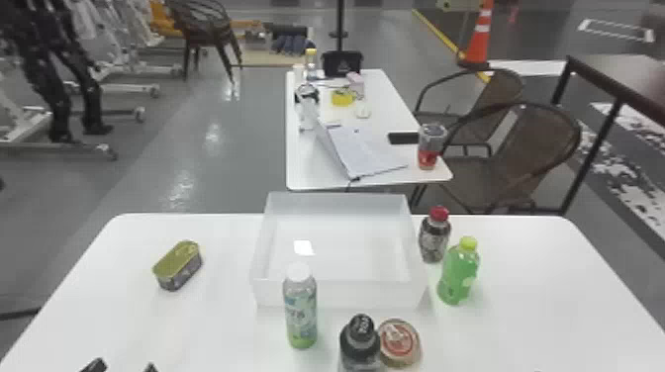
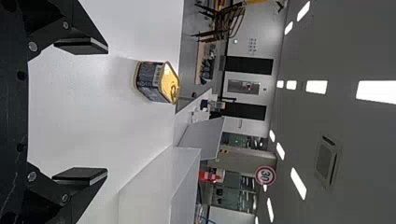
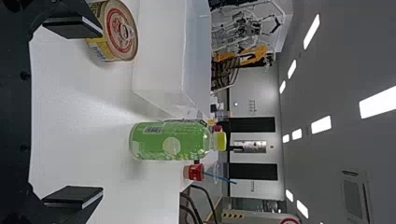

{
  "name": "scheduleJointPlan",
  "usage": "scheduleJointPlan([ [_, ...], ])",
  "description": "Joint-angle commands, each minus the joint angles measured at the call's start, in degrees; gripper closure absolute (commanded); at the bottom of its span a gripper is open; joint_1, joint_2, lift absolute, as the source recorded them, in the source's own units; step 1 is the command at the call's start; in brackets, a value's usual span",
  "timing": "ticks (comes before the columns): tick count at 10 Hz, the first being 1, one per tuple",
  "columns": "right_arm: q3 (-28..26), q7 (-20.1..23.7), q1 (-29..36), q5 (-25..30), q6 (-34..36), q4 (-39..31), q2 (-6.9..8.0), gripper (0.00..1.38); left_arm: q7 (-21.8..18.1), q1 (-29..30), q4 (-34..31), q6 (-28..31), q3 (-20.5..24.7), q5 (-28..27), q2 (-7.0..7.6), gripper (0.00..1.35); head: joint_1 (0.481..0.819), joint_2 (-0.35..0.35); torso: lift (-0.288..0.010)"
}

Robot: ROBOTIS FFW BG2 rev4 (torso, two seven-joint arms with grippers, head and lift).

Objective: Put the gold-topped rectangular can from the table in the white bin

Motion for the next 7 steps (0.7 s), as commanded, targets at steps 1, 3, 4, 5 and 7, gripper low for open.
scheduleJointPlan([
  [1,0.0,0.0,0.0,-0.2,0.0,0.1,0.05,0.11,-0.1,-0.1,0.1,-0.1,-0.1,0.0,-0.15,0.35,0.549,0.000,-0.100],
  [3,0.0,0.0,0.1,-0.6,0.0,0.2,0.05,0.11,0.0,-0.1,0.0,0.0,-0.2,0.0,-0.15,0.35,0.549,0.000,-0.100],
  [4,0.0,0.0,0.1,-0.6,0.0,0.2,0.05,0.11,0.0,-0.1,0.1,0.2,-0.2,0.1,-0.15,0.35,0.549,0.000,-0.100],
  [5,0.0,0.0,0.0,-0.6,0.0,0.2,0.05,0.11,0.0,-0.1,0.1,0.4,-0.2,0.1,-0.15,0.35,0.549,0.000,-0.100],
  [7,0.0,0.0,0.1,-0.6,0.0,0.2,0.05,0.11,0.0,-0.1,0.0,0.3,-0.2,0.1,-0.15,0.35,0.549,0.000,-0.100],
])
